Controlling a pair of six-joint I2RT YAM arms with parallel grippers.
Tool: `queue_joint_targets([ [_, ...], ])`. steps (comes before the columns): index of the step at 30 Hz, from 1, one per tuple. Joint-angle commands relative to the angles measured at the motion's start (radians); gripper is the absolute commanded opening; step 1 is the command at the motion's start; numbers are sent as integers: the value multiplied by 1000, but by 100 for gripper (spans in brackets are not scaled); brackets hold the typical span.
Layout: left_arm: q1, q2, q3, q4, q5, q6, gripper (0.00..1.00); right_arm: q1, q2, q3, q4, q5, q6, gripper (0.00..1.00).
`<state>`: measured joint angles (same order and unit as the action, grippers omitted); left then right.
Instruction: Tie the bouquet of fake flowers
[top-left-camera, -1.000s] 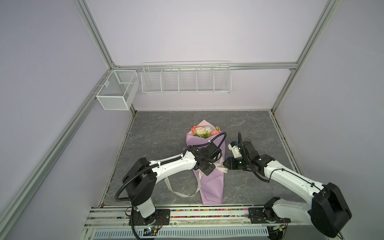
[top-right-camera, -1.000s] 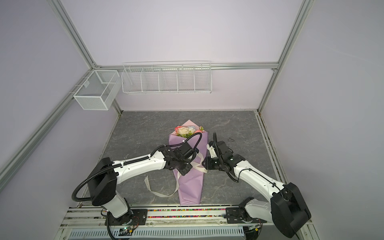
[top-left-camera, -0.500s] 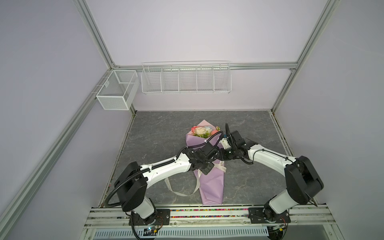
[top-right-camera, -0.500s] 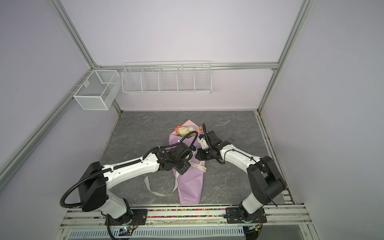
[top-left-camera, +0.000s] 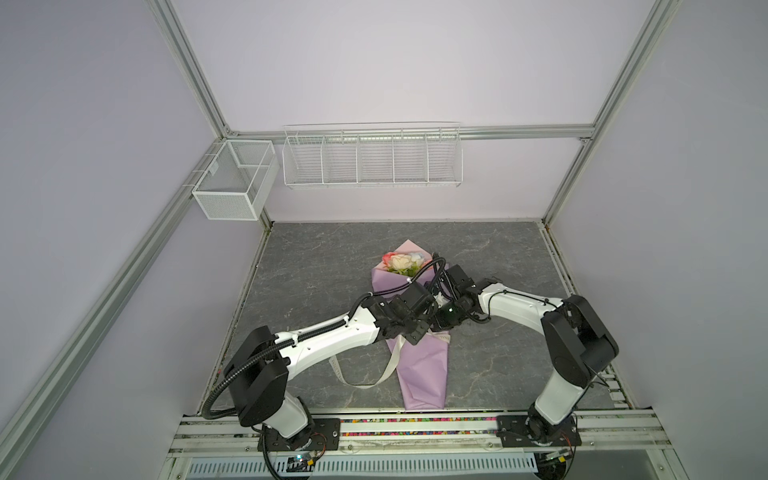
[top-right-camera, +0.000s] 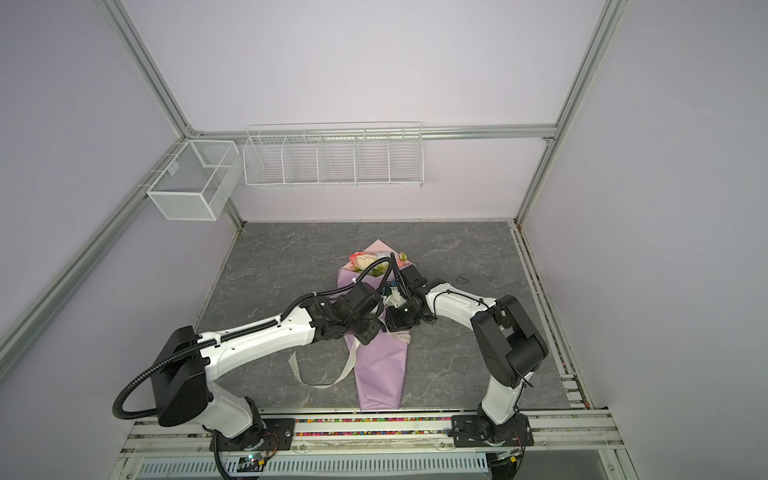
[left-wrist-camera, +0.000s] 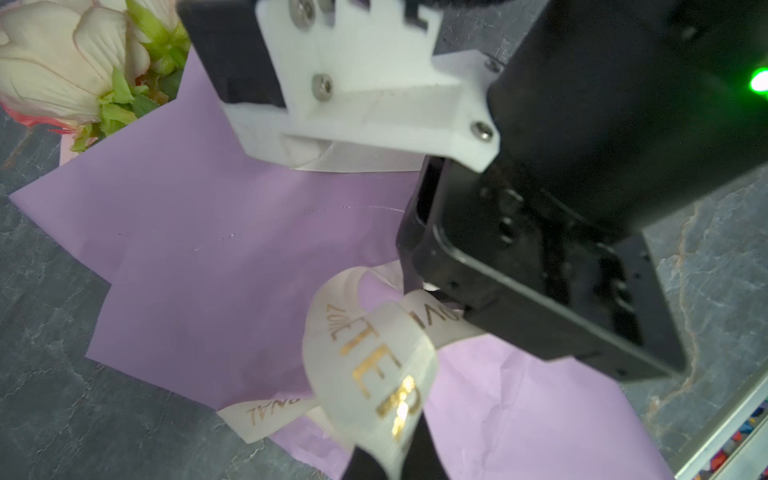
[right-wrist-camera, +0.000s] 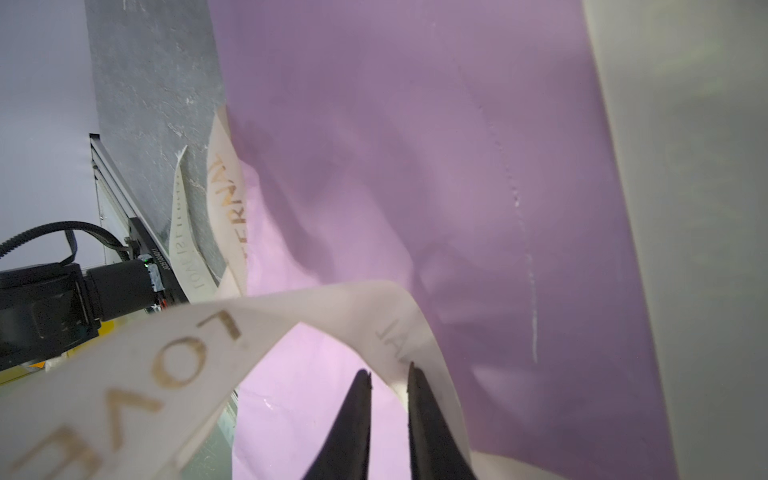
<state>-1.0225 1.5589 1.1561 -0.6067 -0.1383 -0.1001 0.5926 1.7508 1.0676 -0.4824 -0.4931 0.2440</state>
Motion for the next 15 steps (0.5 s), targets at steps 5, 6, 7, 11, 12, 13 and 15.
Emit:
queue_joint_targets([
  [5,-5,-14,5,0,-24,-6,6,-24,-48,42,-4,33,-11,20],
  [6,-5,-13,8,-4,-23,-7,6,-29,-54,51,-7,33,-10,21],
  [7,-5,-13,9,-7,-21,-7,5,-32,-58,59,-17,44,-7,21],
  [11,-5,-16,9,-3,-17,-9,5,-59,-47,76,-28,148,12,21],
  [12,-5,-13,7,-1,-16,-9,5,-68,-36,91,-41,176,13,21],
  [13,-5,-13,8,-2,-15,-9,5,-74,-27,103,-50,200,10,21],
  [15,-5,-13,9,-2,-17,-10,5,-84,-12,125,-59,241,9,21],
])
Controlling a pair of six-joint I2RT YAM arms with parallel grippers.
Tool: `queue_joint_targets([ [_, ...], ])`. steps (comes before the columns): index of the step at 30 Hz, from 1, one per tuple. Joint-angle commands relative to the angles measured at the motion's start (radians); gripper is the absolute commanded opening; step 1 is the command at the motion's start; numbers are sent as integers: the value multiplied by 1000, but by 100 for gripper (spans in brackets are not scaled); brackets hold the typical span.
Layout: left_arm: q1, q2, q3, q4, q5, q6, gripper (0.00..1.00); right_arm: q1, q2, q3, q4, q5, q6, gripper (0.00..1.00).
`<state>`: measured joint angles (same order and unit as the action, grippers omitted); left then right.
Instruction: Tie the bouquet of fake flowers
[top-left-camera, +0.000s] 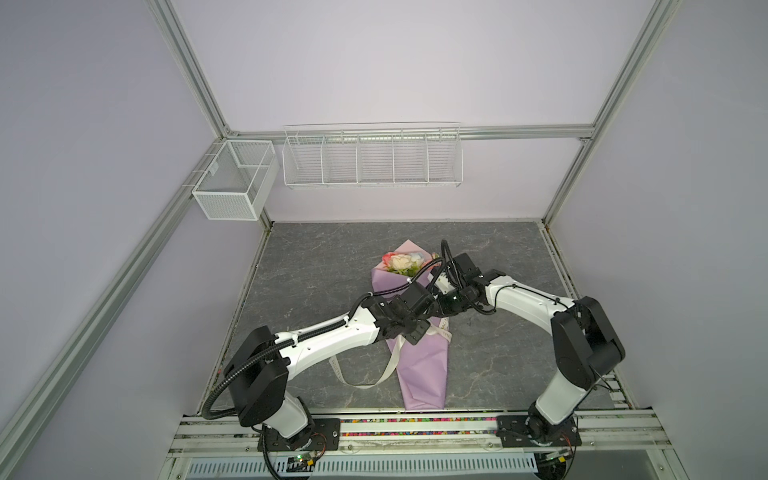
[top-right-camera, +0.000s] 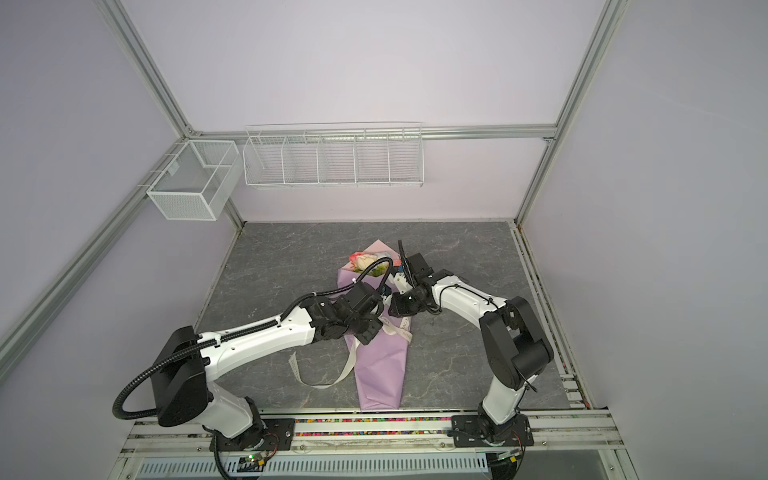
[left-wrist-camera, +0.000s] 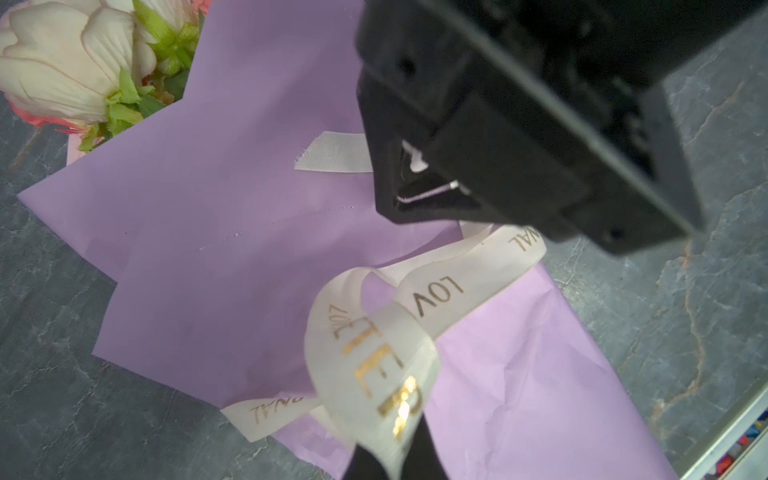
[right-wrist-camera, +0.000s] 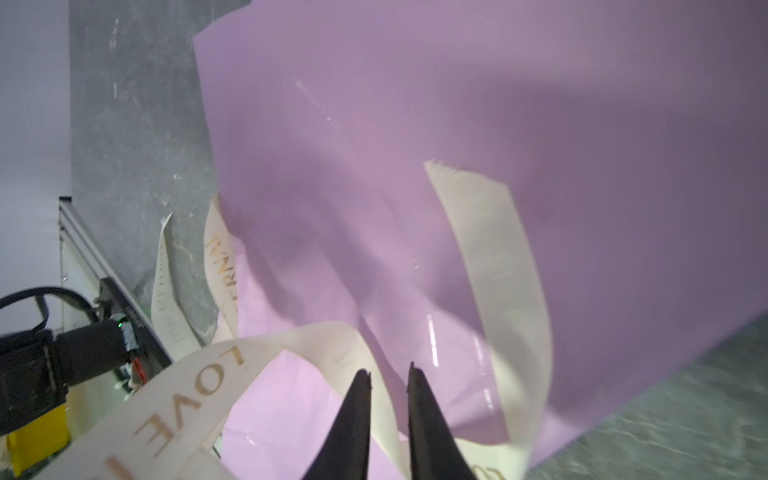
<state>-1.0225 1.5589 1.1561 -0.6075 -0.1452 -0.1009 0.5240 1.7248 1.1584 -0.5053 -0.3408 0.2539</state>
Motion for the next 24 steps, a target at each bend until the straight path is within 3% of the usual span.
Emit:
queue_joint_targets([
  [1,-5,-13,11,-1,-8,-8,5,-21,25,45,-42,96,-1,21],
  [10,-5,0,25,-6,1,-6,4,-53,127,110,-60,155,-5,21],
  [16,-5,-4,24,-3,-8,-6,4,-50,163,108,-83,60,-54,20],
  [24,-5,-10,19,9,-20,-14,3,-9,96,22,-119,-49,-119,18],
])
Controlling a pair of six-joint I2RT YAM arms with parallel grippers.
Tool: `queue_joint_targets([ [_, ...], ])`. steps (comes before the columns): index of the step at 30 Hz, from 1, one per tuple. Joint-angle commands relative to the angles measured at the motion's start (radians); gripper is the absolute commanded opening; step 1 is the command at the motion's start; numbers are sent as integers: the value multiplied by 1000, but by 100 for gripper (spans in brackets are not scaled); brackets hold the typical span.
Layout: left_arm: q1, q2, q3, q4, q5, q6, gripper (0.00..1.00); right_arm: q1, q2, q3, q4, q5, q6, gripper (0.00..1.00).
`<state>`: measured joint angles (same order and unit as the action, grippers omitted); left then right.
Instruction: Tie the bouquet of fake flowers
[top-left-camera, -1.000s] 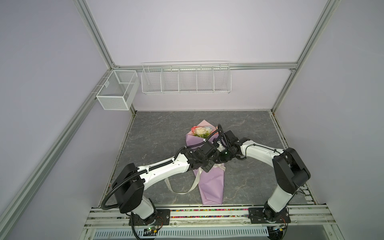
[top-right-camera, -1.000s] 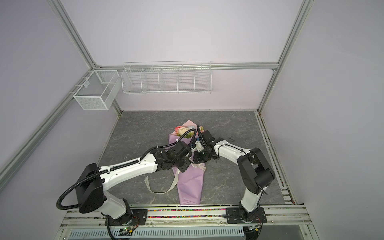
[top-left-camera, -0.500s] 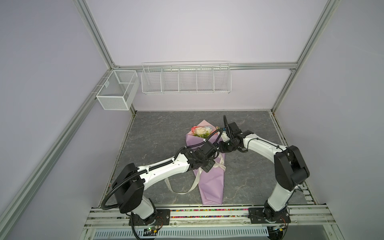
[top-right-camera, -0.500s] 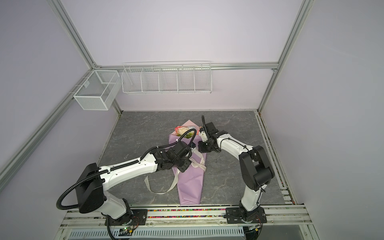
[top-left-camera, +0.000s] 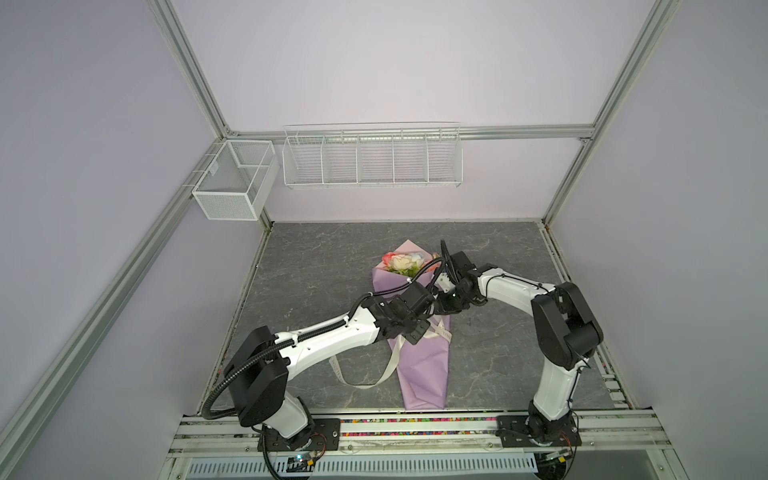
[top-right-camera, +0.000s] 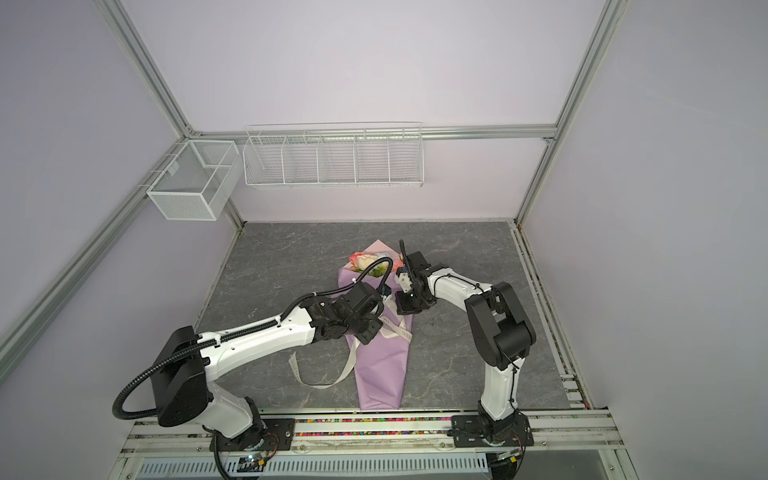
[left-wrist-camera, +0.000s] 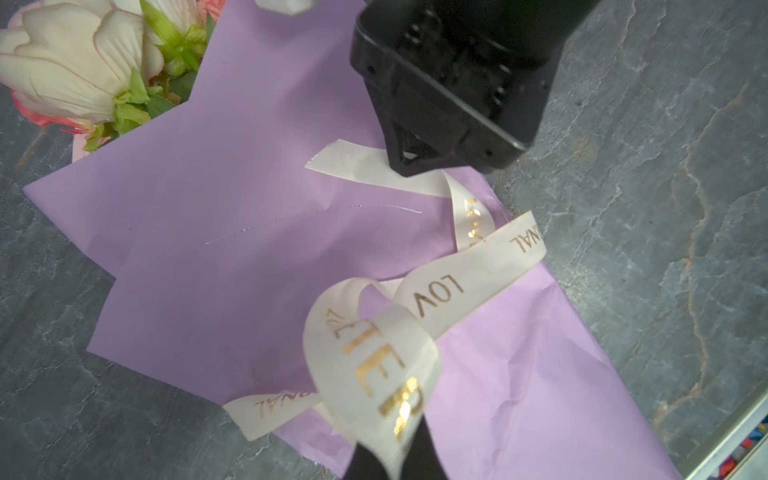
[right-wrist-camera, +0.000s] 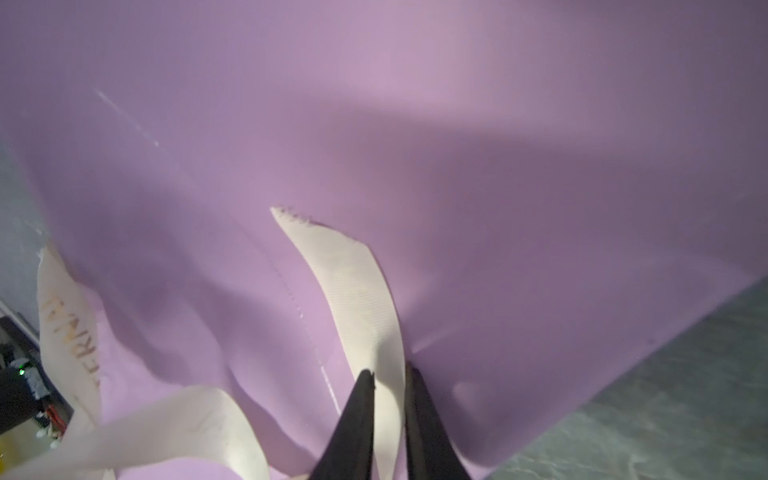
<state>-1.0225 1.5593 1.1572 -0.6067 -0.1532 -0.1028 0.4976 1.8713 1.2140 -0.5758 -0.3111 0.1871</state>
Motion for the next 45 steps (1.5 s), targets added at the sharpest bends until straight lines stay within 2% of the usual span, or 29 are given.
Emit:
queue_joint_targets([
  [1,-5,-10,16,12,-14,-16,3,23,-60,-44,-55,-112,-58,17],
  [7,-5,-3,19,12,-37,-29,2,75,-92,-71,-122,-250,-131,16],
  [10,-5,-4,17,11,-45,-32,1,75,-124,-75,-145,-228,-131,18],
  [12,-5,-3,14,10,-49,-35,1,61,-169,-78,-138,-166,-94,24],
  [15,-5,-4,6,14,-65,-51,1,2,-275,-141,-40,-61,14,37],
  [17,-1,-3,-2,25,-69,-65,1,-30,-353,-205,34,-45,66,42],
  [19,6,0,-9,36,-53,-77,0,-34,-439,-265,94,-46,82,45],
  [24,25,21,-5,42,-5,-94,0,6,-642,-482,305,-140,144,44],
  [26,34,25,-6,47,15,-100,0,68,-714,-570,389,-70,195,44],
  [28,41,31,-1,48,37,-104,0,172,-804,-677,500,63,232,44],
  [31,42,42,10,41,57,-101,0,305,-895,-823,709,223,227,48],
  [34,42,54,18,39,69,-105,0,387,-892,-879,831,307,164,52],
  [37,46,65,28,35,74,-113,0,425,-832,-862,852,333,79,52],
  [45,55,78,35,30,95,-130,0,465,-607,-859,1048,324,-179,52],
])
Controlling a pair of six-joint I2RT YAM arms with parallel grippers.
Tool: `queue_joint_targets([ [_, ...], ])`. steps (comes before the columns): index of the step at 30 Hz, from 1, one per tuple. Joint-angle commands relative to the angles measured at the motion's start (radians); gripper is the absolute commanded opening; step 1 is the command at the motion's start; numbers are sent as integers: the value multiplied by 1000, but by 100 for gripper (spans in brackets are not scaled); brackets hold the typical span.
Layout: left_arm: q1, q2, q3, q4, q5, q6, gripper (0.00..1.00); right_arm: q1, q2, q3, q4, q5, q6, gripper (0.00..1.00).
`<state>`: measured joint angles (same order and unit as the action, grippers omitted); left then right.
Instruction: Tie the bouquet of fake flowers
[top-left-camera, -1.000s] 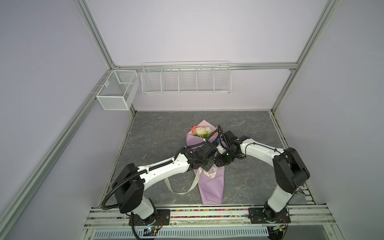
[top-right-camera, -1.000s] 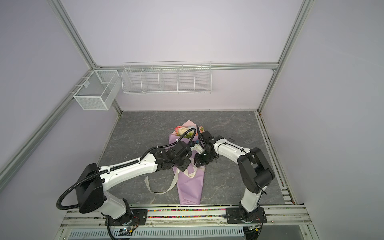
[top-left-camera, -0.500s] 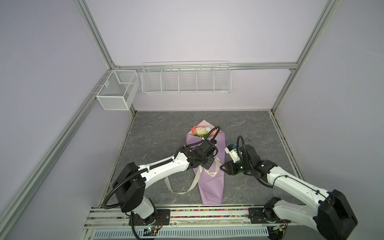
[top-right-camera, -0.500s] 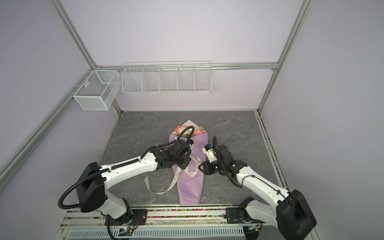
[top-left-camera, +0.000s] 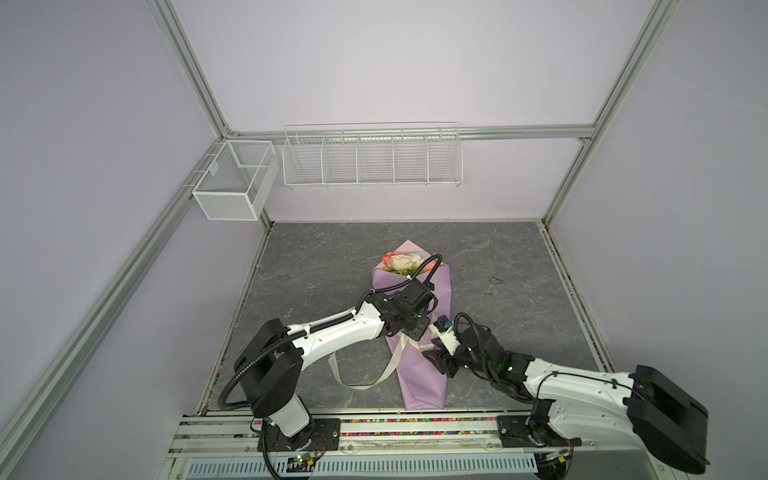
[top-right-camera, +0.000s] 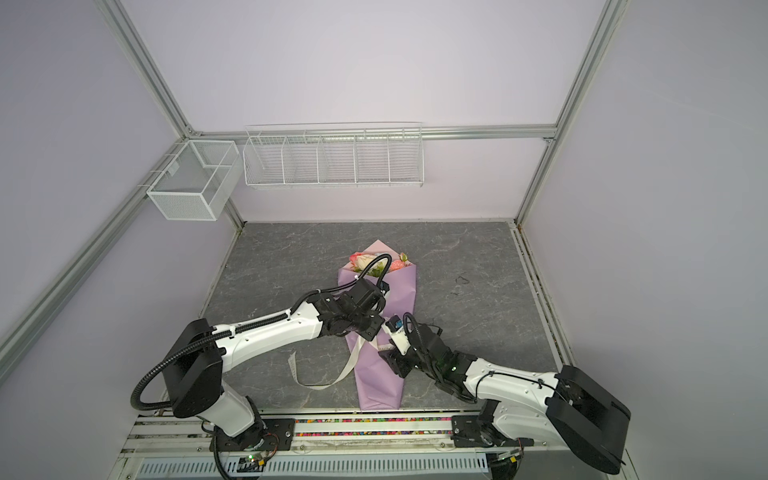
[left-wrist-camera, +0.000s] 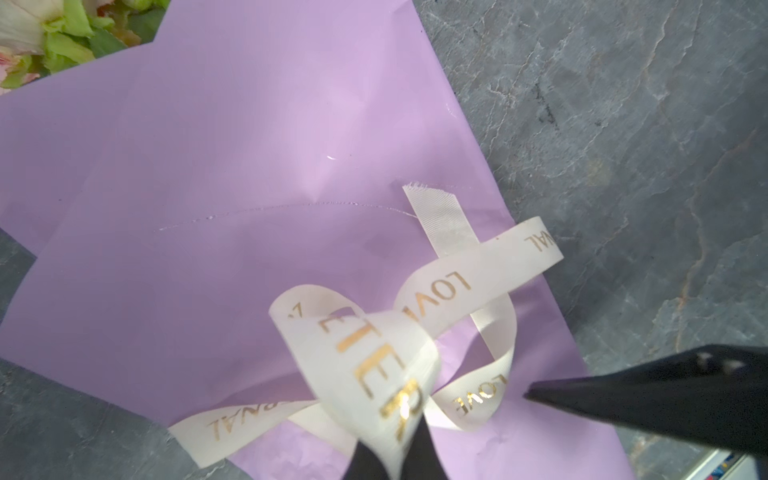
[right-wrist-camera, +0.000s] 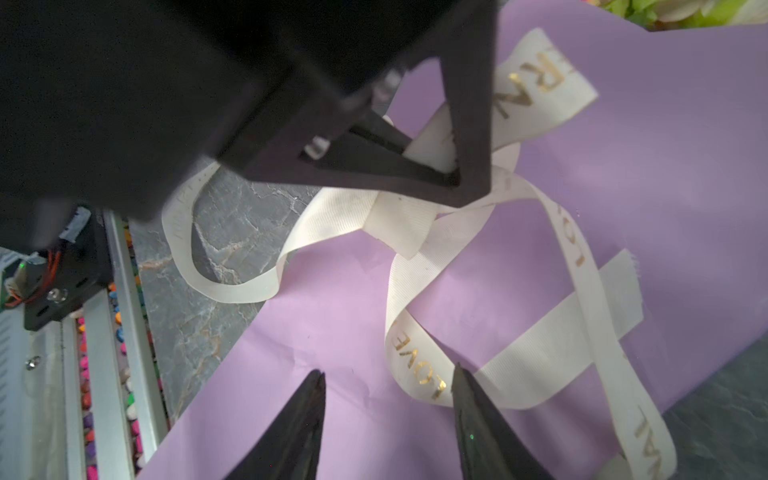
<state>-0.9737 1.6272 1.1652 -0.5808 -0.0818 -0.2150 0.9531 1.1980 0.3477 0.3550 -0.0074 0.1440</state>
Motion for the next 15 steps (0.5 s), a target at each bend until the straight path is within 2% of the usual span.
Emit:
queue_joint_targets([
  [1,7,11,29,-1,26,-18,0,13,89,14,126,16,-146,51],
  [8,16,-14,14,0,33,-24,0,16,196,28,221,3,-191,51],
  [15,22,-28,-2,4,38,-26,0,17,295,76,223,0,-234,51],
])
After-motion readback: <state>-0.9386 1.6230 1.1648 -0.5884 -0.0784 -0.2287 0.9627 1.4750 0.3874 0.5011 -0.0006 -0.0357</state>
